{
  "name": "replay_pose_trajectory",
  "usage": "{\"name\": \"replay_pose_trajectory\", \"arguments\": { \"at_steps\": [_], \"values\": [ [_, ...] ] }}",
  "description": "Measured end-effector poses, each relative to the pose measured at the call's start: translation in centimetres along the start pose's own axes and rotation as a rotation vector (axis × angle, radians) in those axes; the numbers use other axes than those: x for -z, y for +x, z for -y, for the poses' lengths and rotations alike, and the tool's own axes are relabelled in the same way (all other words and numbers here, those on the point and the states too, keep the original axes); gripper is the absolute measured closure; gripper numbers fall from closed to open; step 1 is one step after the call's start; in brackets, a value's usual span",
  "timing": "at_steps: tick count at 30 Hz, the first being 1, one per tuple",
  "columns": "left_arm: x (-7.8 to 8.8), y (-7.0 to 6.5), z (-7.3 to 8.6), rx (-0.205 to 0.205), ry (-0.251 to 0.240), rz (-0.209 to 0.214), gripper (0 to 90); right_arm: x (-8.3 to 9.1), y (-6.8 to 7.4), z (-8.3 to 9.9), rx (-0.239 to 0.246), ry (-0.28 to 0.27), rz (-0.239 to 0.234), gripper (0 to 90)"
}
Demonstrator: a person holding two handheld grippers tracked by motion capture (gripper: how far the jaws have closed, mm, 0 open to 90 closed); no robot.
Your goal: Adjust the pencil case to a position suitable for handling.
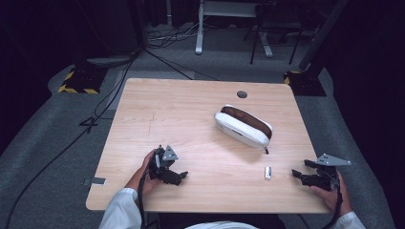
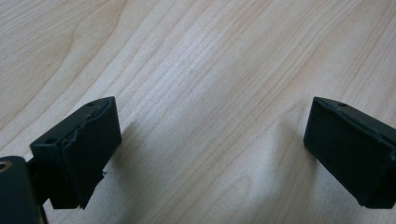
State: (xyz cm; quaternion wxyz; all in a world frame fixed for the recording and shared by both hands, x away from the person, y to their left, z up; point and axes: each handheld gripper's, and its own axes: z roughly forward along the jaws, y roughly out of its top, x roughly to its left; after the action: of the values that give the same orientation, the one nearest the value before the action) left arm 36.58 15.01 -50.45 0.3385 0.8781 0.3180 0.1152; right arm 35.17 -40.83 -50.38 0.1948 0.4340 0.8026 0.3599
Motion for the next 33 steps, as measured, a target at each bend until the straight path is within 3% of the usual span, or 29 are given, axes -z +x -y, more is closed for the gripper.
{"name": "replay_pose_trajectory", "arguments": {
  "at_steps": [3, 7, 10, 12, 14, 15, 17, 18, 20, 22, 23, 26, 28, 31, 33],
  "values": [
    [0.1, -0.1, 0.2, 0.005, -0.003, 0.0, 4.7, 0.0, 0.0, 0.0, 0.001, 0.001, 0.0, 24.7],
    [0.2, 0.1, 0.3, -0.019, -0.003, 0.019, 4.6, 0.0, 0.2, 0.0, 0.008, 0.003, -0.007, 24.7],
    [0.2, 0.1, 0.3, -0.019, -0.004, 0.021, 4.6, -0.1, 0.5, -0.1, 0.034, 0.0, -0.029, 24.9],
    [0.2, 0.2, 0.2, -0.025, 0.002, 0.024, 4.4, -0.1, 0.8, -0.2, 0.055, 0.001, -0.02, 25.0],
    [0.2, 0.2, 0.0, -0.027, 0.012, 0.024, 4.4, -0.1, 0.9, -0.4, 0.038, 0.011, -0.022, 26.1],
    [0.2, 0.2, -0.1, -0.031, 0.01, 0.027, 6.2, -0.3, 1.3, -0.6, 0.03, 0.018, -0.05, 24.7],
    [0.3, 0.2, -0.5, -0.054, -0.006, 0.04, 20.4, -0.6, 2.3, -1.0, 0.068, 0.028, -0.066, 25.3],
    [0.3, 0.2, -0.7, -0.064, -0.008, 0.043, 22.3, -0.8, 2.7, -1.1, 0.078, 0.027, -0.076, 25.3],
    [0.2, 0.3, -1.3, -0.062, -0.016, 0.045, 14.0, -1.2, 3.7, -1.5, 0.1, 0.034, -0.101, 25.1],
    [0.1, 0.3, -2.2, -0.077, -0.029, 0.047, 19.7, -1.5, 4.4, -1.8, 0.116, 0.039, -0.114, 25.1],
    [0.1, 0.3, -2.2, -0.077, -0.029, 0.047, 16.2, -1.5, 4.4, -1.8, 0.116, 0.039, -0.114, 25.1],
    [0.0, 0.2, -4.5, -0.095, -0.066, 0.047, 16.9, -1.7, 5.6, -2.4, 0.127, 0.027, -0.146, 25.1],
    [0.0, 0.3, -5.0, -0.099, -0.076, 0.055, 16.6, -1.8, 6.1, -2.6, 0.129, 0.02, -0.154, 25.1],
    [-0.5, 0.0, -7.2, -0.134, -0.097, 0.049, 16.5, -2.0, 6.6, -2.8, 0.129, 0.014, -0.164, 25.2],
    [-1.1, -0.3, -9.6, -0.17, -0.109, 0.053, 16.6, -2.5, 7.3, -3.1, 0.152, 0.02, -0.171, 25.3]
  ]
}}
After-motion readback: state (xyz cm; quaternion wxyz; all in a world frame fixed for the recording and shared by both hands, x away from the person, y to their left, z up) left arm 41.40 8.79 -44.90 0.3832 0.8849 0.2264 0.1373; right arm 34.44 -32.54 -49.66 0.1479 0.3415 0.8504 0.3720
